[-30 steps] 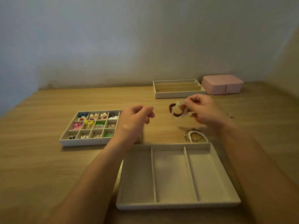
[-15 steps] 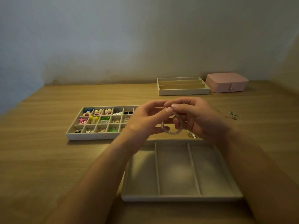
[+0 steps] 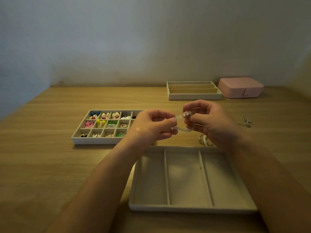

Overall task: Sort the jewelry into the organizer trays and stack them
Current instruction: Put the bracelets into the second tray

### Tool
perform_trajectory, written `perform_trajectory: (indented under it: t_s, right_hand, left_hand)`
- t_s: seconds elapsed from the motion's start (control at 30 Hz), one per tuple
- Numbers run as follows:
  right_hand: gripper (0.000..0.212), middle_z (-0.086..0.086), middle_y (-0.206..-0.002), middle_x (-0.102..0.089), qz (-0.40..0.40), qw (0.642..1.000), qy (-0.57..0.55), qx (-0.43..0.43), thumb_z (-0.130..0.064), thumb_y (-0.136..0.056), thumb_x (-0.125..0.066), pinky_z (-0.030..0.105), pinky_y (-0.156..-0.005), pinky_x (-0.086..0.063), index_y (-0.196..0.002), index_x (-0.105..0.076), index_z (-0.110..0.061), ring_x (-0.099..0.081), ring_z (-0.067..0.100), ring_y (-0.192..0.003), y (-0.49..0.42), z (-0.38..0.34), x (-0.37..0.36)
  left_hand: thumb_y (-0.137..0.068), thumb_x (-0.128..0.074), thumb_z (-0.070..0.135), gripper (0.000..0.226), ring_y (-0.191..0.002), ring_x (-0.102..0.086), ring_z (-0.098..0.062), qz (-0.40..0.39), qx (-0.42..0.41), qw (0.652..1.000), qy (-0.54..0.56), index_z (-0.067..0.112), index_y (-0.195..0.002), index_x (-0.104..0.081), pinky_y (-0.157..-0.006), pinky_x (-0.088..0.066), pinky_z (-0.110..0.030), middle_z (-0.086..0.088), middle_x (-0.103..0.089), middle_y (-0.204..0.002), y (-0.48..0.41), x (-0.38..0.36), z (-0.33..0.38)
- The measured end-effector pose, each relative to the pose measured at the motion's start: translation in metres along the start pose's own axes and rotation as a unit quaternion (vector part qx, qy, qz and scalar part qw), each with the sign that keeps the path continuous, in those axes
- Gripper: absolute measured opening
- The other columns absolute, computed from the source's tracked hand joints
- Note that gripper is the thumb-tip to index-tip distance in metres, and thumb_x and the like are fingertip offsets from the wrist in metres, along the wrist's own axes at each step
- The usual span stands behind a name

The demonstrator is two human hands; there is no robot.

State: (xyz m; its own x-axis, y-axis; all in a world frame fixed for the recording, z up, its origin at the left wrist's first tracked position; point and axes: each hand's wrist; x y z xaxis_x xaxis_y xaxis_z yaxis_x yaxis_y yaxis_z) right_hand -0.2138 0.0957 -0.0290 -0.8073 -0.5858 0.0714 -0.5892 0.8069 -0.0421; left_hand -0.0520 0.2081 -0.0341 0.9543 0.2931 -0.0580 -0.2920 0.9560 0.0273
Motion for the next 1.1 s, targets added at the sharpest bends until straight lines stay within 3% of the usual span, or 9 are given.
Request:
perform_trajectory:
  t_s: [0.13,0.33,0.47,0.6,0.73,0.93,1.03,1.1]
  right_hand:
    - [0.023,0.012,-0.107,-0.073,0.016,0.998,-0.056,0.004,0.0,-0.098,-0.06,0.032,-0.067,-0.06,-0.115,-0.068,-0.013,-0.07,0.016,-0.076,0.003,-0.003,-0.001]
    - [0.016,0.007,-0.097,-0.077,-0.017,0.998,-0.068,0.01,-0.01,-0.097,-0.063,0.02,-0.047,-0.047,-0.112,-0.068,-0.012,-0.055,0.007,-0.055,0.007,-0.008,-0.002]
    - [0.025,0.008,-0.1,-0.078,-0.048,0.997,-0.054,0.012,-0.019,-0.088,-0.069,0.02,-0.047,-0.047,-0.112,-0.069,-0.012,-0.056,0.009,-0.054,0.009,-0.008,-0.003]
    - [0.035,0.009,-0.104,-0.078,-0.08,0.996,-0.047,0.01,-0.025,-0.08,-0.071,0.022,-0.051,-0.053,-0.113,-0.069,-0.012,-0.061,0.022,-0.065,0.009,-0.009,-0.003]
    - [0.033,0.008,-0.103,-0.078,-0.072,0.996,-0.046,0.02,-0.024,-0.081,-0.07,0.022,-0.05,-0.051,-0.112,-0.068,-0.011,-0.059,0.015,-0.056,0.008,-0.009,-0.004]
    - [0.023,0.007,-0.101,-0.078,-0.071,0.997,-0.03,0.007,-0.02,-0.088,-0.069,0.021,-0.047,-0.049,-0.11,-0.07,-0.012,-0.06,0.011,-0.056,0.011,-0.008,-0.005]
    - [0.025,0.009,-0.1,-0.078,-0.077,0.997,-0.006,0.017,-0.022,-0.086,-0.072,0.023,-0.05,-0.051,-0.11,-0.072,-0.014,-0.062,0.024,-0.07,0.014,-0.011,-0.007]
    - [0.019,0.007,-0.098,-0.078,-0.08,0.996,0.023,0.026,-0.018,-0.092,-0.071,0.024,-0.05,-0.051,-0.111,-0.071,-0.014,-0.061,0.021,-0.065,0.015,-0.012,-0.01]
  left_hand:
    - [-0.092,-0.067,0.009,0.02,-0.095,-0.074,-0.028,-0.066,0.041,0.997,0.021,0.009,-0.112,-0.069,-0.078,-0.06,-0.029,-0.012,-0.076,-0.101,0.002,-0.002,0.002]
    - [-0.09,-0.066,-0.002,0.031,-0.095,-0.072,-0.028,-0.121,0.057,0.991,0.012,0.008,-0.119,-0.066,-0.083,-0.06,-0.033,-0.018,-0.074,-0.109,0.003,-0.003,-0.001]
    - [-0.088,-0.071,0.004,0.034,-0.095,-0.07,-0.026,-0.128,0.071,0.989,0.003,0.008,-0.121,-0.065,-0.081,-0.06,-0.033,-0.015,-0.073,-0.106,0.003,-0.004,-0.002]
    - [-0.079,-0.078,0.025,0.04,-0.092,-0.071,-0.024,-0.129,0.078,0.988,-0.009,0.012,-0.116,-0.069,-0.081,-0.059,-0.034,-0.016,-0.072,-0.109,0.003,-0.007,-0.005]
    - [-0.093,-0.067,0.009,0.014,-0.084,-0.072,-0.022,-0.115,0.086,0.989,-0.017,0.013,-0.105,-0.07,-0.076,-0.06,-0.032,-0.01,-0.072,-0.095,0.001,-0.004,-0.005]
    - [-0.093,-0.065,0.008,0.02,-0.11,-0.07,-0.027,-0.12,0.07,0.989,-0.042,0.014,-0.112,-0.071,-0.096,-0.055,-0.043,-0.011,-0.074,-0.113,0.001,0.002,-0.003]
    - [-0.091,-0.066,0.022,0.026,-0.109,-0.07,-0.031,-0.113,0.056,0.992,-0.028,0.008,-0.113,-0.071,-0.097,-0.054,-0.042,-0.015,-0.074,-0.112,0.002,0.003,0.001]
    - [-0.085,-0.068,0.03,0.037,-0.105,-0.072,-0.03,-0.117,0.065,0.99,-0.041,0.006,-0.113,-0.071,-0.096,-0.056,-0.039,-0.015,-0.075,-0.11,0.003,0.006,0.004]
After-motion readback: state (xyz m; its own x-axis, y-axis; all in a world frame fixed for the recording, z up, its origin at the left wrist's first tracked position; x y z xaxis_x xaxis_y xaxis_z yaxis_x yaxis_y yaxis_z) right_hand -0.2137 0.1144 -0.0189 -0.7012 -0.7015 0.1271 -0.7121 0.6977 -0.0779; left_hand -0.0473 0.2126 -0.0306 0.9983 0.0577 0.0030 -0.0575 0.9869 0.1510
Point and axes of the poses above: each hand's wrist, its own y-axis away from the middle knuckle, its own x-axis out of the back of the hand, z = x × y
